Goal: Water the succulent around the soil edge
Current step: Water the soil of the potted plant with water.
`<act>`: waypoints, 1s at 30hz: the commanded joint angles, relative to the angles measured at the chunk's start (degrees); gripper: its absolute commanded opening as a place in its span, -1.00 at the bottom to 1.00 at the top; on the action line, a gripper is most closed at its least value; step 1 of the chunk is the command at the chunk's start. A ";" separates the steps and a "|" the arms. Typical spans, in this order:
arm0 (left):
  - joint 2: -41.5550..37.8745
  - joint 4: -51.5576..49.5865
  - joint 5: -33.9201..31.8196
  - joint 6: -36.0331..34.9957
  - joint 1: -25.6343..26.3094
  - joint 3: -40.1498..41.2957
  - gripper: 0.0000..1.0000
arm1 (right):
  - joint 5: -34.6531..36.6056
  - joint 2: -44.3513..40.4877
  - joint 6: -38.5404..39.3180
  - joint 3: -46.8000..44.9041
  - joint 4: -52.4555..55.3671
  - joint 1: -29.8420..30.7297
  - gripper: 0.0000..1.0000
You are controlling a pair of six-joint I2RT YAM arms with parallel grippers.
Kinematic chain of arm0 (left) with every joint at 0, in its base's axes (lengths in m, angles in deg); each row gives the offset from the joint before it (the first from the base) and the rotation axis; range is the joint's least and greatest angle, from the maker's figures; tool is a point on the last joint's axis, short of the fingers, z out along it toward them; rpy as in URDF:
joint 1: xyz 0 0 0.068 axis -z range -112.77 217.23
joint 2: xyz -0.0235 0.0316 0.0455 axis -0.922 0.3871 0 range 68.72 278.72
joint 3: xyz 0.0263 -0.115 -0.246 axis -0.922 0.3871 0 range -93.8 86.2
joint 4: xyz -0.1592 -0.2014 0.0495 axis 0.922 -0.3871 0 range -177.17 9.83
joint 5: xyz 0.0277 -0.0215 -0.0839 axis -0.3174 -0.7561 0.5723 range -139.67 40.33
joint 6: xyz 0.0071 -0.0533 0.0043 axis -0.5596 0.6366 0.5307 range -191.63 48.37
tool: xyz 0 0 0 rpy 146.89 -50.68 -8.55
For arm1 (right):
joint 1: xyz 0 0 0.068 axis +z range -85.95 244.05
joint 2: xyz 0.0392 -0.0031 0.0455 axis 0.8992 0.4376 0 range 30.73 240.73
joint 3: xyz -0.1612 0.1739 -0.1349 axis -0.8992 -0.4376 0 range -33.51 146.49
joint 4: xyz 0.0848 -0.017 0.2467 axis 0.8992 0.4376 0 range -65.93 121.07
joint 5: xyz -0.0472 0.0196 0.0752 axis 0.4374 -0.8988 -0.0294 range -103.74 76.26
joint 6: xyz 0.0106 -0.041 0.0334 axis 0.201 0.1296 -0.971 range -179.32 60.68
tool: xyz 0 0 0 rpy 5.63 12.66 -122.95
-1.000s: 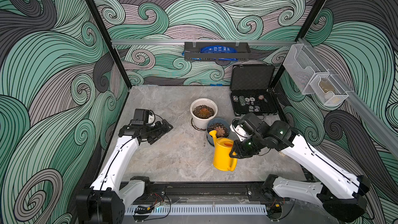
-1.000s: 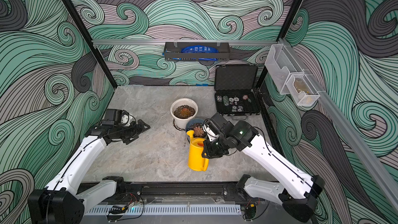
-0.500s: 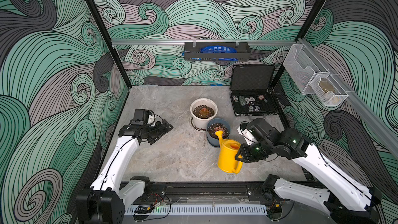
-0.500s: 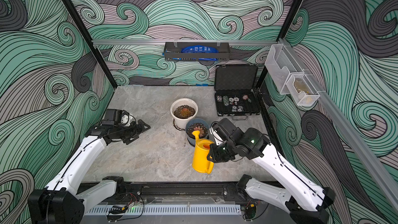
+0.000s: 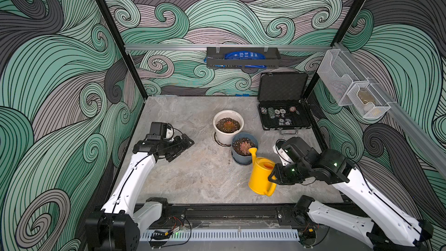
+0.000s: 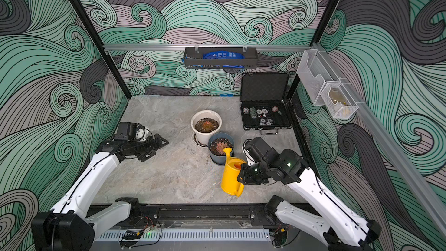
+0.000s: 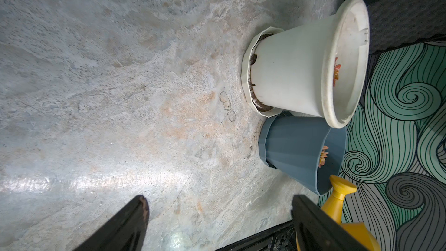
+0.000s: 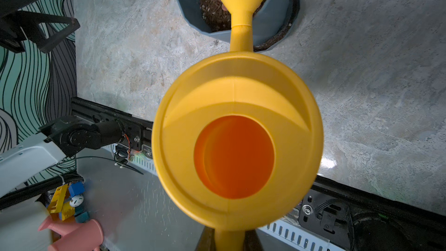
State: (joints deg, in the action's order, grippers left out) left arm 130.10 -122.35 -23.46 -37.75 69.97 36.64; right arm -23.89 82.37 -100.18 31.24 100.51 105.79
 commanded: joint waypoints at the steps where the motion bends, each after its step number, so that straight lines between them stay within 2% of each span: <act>1: -0.70 0.69 1.07 -0.58 -0.32 0.34 0.90 | 2.66 -0.32 1.10 0.55 -0.68 -2.14 -1.00; 6: -0.52 0.70 1.07 -0.59 -0.31 0.32 0.90 | 2.95 1.24 5.29 1.51 -0.75 -7.29 -1.00; 11: -0.72 0.67 0.98 -0.58 -0.28 0.34 0.90 | 4.79 4.61 7.73 3.93 -0.95 -9.06 -1.00; 16: -0.74 0.65 1.03 -0.58 -0.34 0.32 0.90 | 2.61 8.98 9.82 8.00 -0.86 -9.44 -1.00; 30: -0.71 0.71 1.13 -0.59 -0.30 0.29 0.90 | -2.50 13.71 11.95 8.24 -3.75 -9.31 -1.00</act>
State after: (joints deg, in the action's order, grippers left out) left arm 130.10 -122.30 -23.39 -37.75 69.97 36.64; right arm -22.60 94.63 -89.80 38.80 100.06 96.43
